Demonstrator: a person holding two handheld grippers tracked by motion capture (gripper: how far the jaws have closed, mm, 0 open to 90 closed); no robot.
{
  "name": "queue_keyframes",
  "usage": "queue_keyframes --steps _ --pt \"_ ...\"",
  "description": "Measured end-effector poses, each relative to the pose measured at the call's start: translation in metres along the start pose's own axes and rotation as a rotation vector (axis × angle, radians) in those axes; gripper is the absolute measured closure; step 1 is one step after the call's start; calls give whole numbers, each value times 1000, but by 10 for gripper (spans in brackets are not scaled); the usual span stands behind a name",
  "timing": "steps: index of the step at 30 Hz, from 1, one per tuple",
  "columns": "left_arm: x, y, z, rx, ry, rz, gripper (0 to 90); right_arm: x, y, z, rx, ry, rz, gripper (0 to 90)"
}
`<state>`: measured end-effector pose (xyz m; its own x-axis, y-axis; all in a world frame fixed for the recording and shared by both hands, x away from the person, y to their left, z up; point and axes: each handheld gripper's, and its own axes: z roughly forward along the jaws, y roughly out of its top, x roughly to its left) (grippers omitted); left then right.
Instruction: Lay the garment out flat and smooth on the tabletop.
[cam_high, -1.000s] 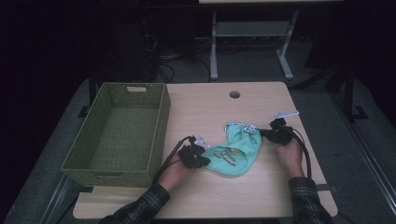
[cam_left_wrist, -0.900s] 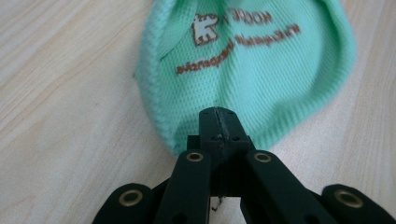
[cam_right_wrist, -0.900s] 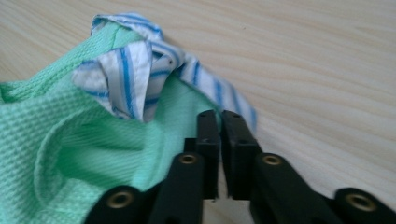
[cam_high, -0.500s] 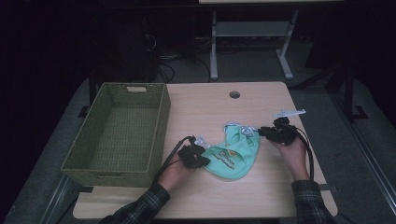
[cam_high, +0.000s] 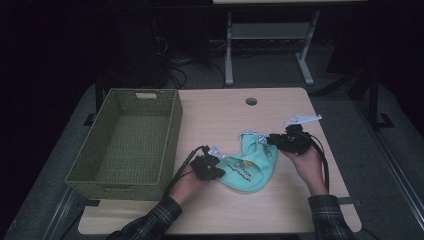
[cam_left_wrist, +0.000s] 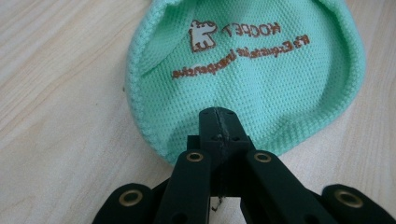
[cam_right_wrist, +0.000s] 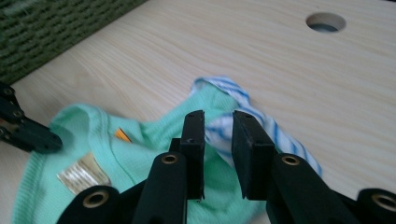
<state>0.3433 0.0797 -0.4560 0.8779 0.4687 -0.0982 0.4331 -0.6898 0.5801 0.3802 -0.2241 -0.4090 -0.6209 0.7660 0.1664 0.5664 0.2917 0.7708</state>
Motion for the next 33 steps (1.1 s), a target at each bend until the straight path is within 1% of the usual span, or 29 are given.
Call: queue_keyframes --steps 4,6,7,8,9,11,13,17,19,25,27,29,30,33 --pt "0 0 0 -7 0 -4 898 5 9 13 20 12 -1 733" --pt "0 0 0 -7 0 -3 898 7 14 24 36 13 -14 733" --pt "0 0 0 -7 1 -1 898 8 16 27 42 14 -14 733" --pt "1 0 0 4 2 9 898 9 18 31 47 14 -18 733" --pt "0 0 0 3 -1 4 898 9 19 35 56 13 -18 733" --pt "1 0 0 3 3 9 898 10 22 42 63 9 -23 733" --pt "0 0 0 2 2 8 898 11 25 48 71 7 -17 734" --pt "0 0 0 1 2 4 898 11 30 63 104 3 -22 733" --pt "0 0 0 1 3 4 898 13 33 71 125 -8 -17 733" --pt "0 0 0 2 -1 1 898 10 35 87 168 -35 -24 733" --pt "-1 0 0 -4 -3 -8 897 9 34 92 180 -38 -17 733" --pt "0 0 0 -3 0 -1 898 9 32 99 194 -36 -11 728" --pt "0 0 0 -3 0 -1 898 9 31 103 210 -37 -13 727" --pt "0 0 0 -3 0 -3 898 11 28 111 231 -36 -18 716"
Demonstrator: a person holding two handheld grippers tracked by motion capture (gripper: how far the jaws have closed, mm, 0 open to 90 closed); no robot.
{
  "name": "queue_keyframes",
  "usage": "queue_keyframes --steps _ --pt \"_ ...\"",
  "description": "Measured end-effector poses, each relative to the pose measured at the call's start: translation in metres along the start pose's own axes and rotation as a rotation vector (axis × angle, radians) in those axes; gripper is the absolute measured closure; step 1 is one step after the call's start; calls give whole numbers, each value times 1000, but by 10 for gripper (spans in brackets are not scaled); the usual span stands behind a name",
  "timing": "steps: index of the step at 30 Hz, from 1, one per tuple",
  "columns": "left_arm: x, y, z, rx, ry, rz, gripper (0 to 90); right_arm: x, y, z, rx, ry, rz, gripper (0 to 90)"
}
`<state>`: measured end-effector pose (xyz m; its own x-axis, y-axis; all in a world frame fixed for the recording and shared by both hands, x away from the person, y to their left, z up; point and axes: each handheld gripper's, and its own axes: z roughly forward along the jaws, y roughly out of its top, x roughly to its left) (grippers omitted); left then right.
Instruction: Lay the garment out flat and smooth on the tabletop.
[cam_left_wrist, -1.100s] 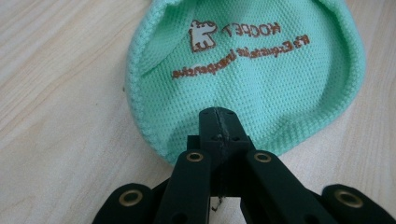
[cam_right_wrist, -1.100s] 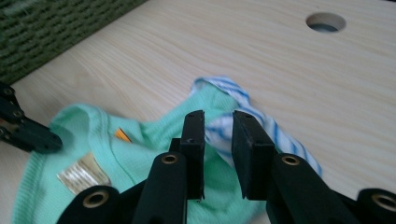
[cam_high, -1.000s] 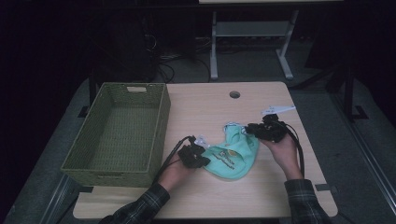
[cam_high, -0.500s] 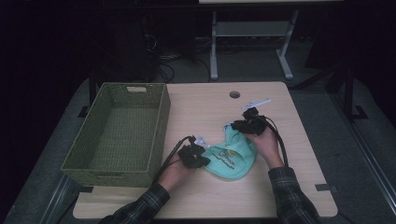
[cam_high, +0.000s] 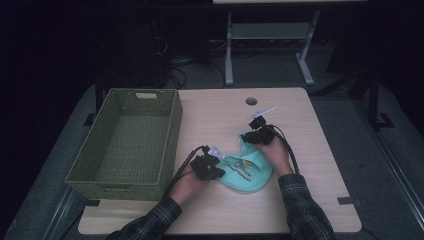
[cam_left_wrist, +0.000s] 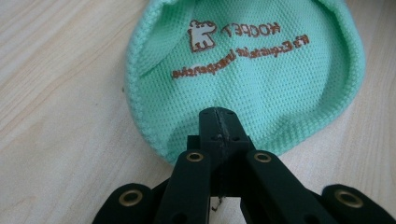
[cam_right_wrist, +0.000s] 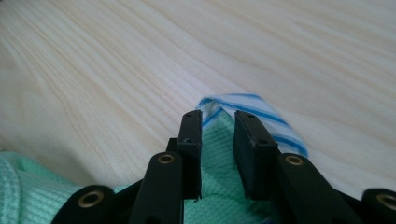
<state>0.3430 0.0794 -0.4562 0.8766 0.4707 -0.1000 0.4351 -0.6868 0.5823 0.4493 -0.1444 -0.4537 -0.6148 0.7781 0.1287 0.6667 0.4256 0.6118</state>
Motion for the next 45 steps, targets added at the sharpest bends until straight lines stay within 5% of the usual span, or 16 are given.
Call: queue_keyframes --steps 6,13,19,30,42,45 --pt "0 0 0 0 -2 0 898 5 -3 7 9 -31 -34 790" --pt "0 0 0 5 -2 -2 898 4 -6 7 -7 -25 -18 896" --pt "0 0 0 5 -4 2 898 5 -4 3 -14 -34 -20 900" --pt "1 0 0 6 -2 4 898 -7 8 -18 -107 -74 7 900" --pt "1 0 -1 5 -2 9 898 -32 5 -11 -138 -103 71 900" --pt "2 -1 -1 5 -6 7 898 -31 6 -10 -133 -76 78 900"
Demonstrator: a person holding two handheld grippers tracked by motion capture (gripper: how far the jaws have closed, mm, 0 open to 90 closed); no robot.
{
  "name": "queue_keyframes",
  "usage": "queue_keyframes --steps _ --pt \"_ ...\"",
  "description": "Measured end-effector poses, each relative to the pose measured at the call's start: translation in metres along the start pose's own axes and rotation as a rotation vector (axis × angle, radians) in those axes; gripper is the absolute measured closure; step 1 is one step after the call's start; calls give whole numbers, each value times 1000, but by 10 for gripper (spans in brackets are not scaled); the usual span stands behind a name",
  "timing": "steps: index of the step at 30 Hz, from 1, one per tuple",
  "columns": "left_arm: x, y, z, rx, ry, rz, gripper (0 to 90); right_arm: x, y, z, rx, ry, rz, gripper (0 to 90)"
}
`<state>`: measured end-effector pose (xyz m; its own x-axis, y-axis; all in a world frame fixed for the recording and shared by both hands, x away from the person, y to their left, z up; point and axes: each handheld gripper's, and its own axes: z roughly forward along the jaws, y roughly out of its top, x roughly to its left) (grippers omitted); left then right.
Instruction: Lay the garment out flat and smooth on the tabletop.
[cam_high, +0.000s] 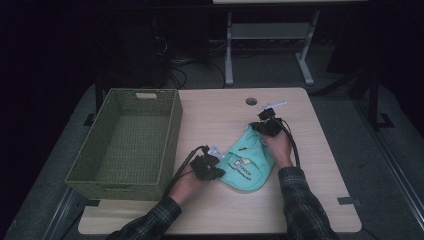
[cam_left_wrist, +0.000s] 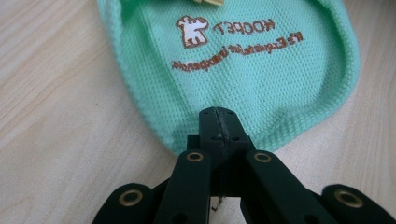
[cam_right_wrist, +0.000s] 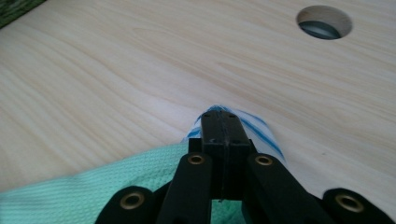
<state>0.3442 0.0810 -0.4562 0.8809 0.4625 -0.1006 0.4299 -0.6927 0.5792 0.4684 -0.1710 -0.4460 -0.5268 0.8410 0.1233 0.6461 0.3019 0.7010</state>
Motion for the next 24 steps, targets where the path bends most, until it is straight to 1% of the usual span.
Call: queue_keyframes --steps 1,3,4,5,6,7,9,10,11,12,14,17,19,24 --pt "0 0 0 0 -1 -2 898 1 0 -1 -13 3 -20 891" --pt "0 0 0 -3 -4 -14 897 4 0 -7 -37 17 -17 824" --pt "0 0 1 -14 -7 -24 897 4 0 -10 -41 29 -15 810" --pt "2 -1 1 -12 -13 -16 897 3 0 -14 -44 42 -18 807" --pt "1 -1 1 -27 -19 -38 897 4 0 -17 -46 41 -18 808" --pt "3 0 0 -21 -14 -29 897 4 -1 -21 -47 47 -10 811" --pt "5 1 -3 -27 -8 -19 897 3 -5 -28 -49 60 -1 856" --pt "5 2 -5 -35 -5 -24 897 3 -7 -33 -50 64 -7 890" --pt "6 4 -7 -44 3 -22 897 3 -9 -36 -55 61 -12 897" --pt "7 6 -8 -49 10 -17 897 3 -11 -40 -58 61 -12 898" --pt "7 9 -10 -64 12 -33 897 3 -16 -47 -51 61 -19 899" --pt "9 14 -13 -82 27 -37 898 1 -26 -56 -54 62 -26 899" --pt "12 18 -14 -79 35 -24 898 1 -32 -60 -49 61 -31 899" --pt "18 29 -12 -87 53 -11 898 2 -48 -74 -60 65 -36 899"
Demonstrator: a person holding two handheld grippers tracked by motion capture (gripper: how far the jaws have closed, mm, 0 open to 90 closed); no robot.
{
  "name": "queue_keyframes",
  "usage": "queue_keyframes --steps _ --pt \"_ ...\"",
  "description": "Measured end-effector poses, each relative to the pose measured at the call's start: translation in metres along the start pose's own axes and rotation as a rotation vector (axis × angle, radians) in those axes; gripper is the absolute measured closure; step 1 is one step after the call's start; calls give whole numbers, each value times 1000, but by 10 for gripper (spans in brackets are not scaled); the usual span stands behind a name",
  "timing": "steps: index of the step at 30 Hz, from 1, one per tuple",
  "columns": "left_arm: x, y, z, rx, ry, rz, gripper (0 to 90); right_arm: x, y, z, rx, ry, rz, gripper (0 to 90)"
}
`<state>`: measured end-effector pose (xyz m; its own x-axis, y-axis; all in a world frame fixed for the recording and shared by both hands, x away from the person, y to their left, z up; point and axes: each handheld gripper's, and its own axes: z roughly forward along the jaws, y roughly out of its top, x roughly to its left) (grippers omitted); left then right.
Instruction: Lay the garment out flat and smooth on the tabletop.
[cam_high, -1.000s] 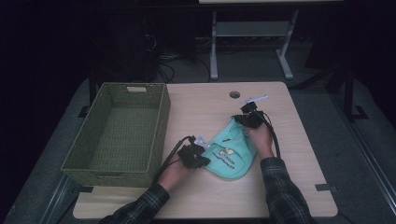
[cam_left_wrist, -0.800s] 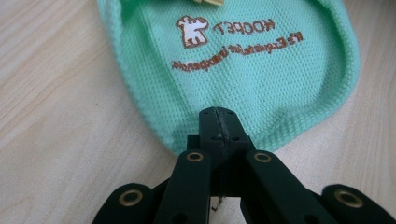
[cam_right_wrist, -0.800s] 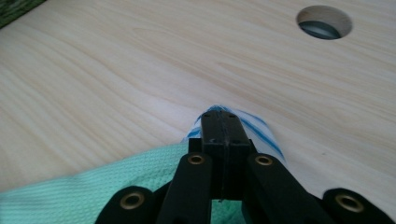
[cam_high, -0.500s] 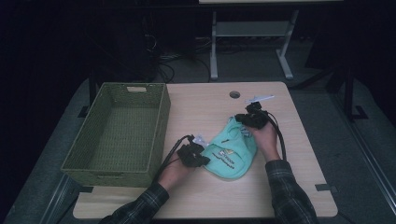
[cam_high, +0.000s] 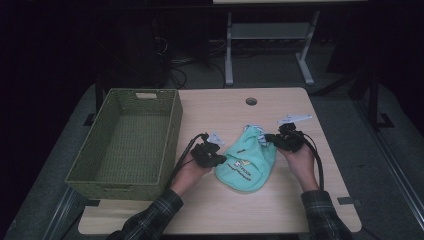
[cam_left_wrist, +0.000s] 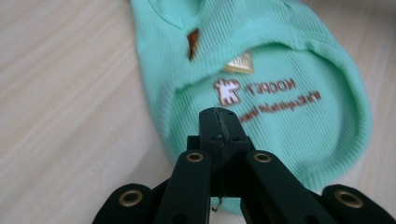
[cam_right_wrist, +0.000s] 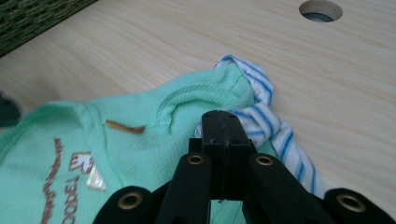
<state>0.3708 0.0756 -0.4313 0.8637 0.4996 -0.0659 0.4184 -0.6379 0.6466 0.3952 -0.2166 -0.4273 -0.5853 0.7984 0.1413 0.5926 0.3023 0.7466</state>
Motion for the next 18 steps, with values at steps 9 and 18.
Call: queue_keyframes --steps 9,18 --pt "17 21 19 1 38 7 897 11 -29 -17 8 15 -19 899" --pt "25 23 49 53 34 6 897 23 -48 -19 57 26 -52 899"
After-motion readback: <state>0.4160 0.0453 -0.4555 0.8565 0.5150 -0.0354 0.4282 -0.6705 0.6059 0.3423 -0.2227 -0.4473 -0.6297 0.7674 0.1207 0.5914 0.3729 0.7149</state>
